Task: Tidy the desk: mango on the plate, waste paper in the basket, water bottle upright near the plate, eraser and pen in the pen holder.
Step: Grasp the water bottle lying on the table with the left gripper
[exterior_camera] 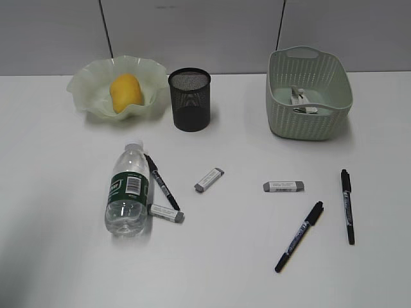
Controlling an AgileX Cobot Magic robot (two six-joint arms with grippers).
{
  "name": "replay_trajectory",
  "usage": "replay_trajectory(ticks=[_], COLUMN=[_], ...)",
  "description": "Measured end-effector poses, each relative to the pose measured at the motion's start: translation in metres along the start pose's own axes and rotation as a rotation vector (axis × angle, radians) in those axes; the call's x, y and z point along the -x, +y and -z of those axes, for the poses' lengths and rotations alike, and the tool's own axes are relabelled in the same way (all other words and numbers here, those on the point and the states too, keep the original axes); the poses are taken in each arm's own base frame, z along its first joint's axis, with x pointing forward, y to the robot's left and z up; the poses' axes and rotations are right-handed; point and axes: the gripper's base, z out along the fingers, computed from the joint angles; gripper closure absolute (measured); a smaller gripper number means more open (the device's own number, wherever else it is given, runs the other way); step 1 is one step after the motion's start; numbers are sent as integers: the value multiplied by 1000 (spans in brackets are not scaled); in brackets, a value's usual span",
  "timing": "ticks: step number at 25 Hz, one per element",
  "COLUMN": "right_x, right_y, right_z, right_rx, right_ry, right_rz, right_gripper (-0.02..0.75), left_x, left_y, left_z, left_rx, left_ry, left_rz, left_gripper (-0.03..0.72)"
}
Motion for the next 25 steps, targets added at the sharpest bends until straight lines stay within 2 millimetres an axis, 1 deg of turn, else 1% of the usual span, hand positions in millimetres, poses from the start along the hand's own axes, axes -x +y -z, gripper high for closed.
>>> replay_trajectory(ticks=[3, 5, 7, 10, 13, 16, 19, 21, 23, 25], right_x=[0, 0, 0, 0, 0, 0, 0, 0, 0, 0], right_y=[0, 0, 0, 0, 0, 0, -1, -2, -3, -3], right_z=[0, 0, 0, 0, 0, 0, 0, 0, 0, 0], right_rx=[-1, -1, -1, -1, -1, -1, -13, -21, -29, -32], right_ry=[0, 0, 0, 0, 0, 0, 2, 3, 3, 3], right_rz=[0, -1, -1, -1, -1, -4, -15, -24, -30, -35], right_gripper=[237, 249, 259, 273, 282, 282, 271, 246, 230, 225], left_x=[33, 49, 61, 72, 75, 75, 77, 76, 77, 79], left_y=[-11, -27, -46, -76, -107, -127, -131, -130, -128, -127], left_z=[-16, -24, -36, -60, -91, -123, -147, -158, -163, -165], left_rx=[-30, -48, -37, 7, 17, 33, 54, 73, 105, 109], left_ry=[41, 52, 59, 90, 152, 215, 256, 268, 258, 236], left_rz=[10, -12, -14, -29, -71, -76, -64, -64, -70, -60], left_gripper=[235, 235, 235, 235, 235, 235, 235, 229, 212, 171])
